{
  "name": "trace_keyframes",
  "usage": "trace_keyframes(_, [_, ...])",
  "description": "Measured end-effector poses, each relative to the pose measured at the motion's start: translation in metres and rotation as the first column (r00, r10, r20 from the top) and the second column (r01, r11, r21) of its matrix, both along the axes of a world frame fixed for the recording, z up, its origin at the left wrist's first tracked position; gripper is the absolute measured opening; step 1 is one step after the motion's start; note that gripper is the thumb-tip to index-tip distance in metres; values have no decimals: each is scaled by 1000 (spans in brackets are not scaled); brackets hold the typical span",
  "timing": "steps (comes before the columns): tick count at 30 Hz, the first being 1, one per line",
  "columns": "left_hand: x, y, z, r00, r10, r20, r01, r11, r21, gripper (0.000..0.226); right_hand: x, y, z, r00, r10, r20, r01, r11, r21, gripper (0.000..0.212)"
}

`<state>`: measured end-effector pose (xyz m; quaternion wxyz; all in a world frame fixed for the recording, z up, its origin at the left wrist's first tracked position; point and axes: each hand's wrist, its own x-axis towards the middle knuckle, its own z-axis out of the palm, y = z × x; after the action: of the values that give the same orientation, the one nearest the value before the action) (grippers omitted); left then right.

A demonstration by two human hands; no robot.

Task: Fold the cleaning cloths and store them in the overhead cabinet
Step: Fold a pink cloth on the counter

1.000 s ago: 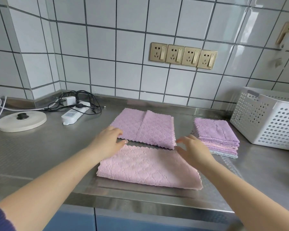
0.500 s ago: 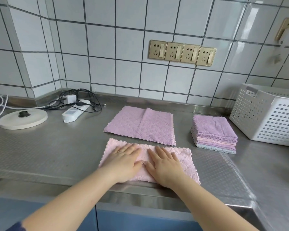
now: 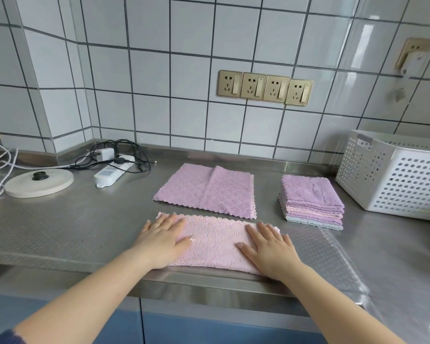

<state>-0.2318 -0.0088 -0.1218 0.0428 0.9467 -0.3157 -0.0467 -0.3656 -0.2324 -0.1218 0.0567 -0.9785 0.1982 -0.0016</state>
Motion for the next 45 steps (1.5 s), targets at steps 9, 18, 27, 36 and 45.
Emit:
trace_keyframes(9, [-43,-16,13,961,-243,133,252,966,-59,73,-6,-12,10,996,-27,88,26,1000,12,63])
trace_keyframes(18, [-125,-75,6,861,-506,46,508,856,-90,49,-52,-57,17,955,-168,246,139,981,133,46])
trace_keyframes(27, [-130,-93,0,857,-431,282,473,875,-100,70,-74,-71,14,965,-166,204,139,980,143,42])
trace_keyframes(36, [-129,-78,15,919,-345,192,358,525,-772,44,-60,-57,25,931,-62,361,-50,955,291,42])
trace_keyframes(45, [-108,-37,31,950,-257,-176,-86,328,-941,44,-24,-24,41,826,-299,478,-304,478,824,16])
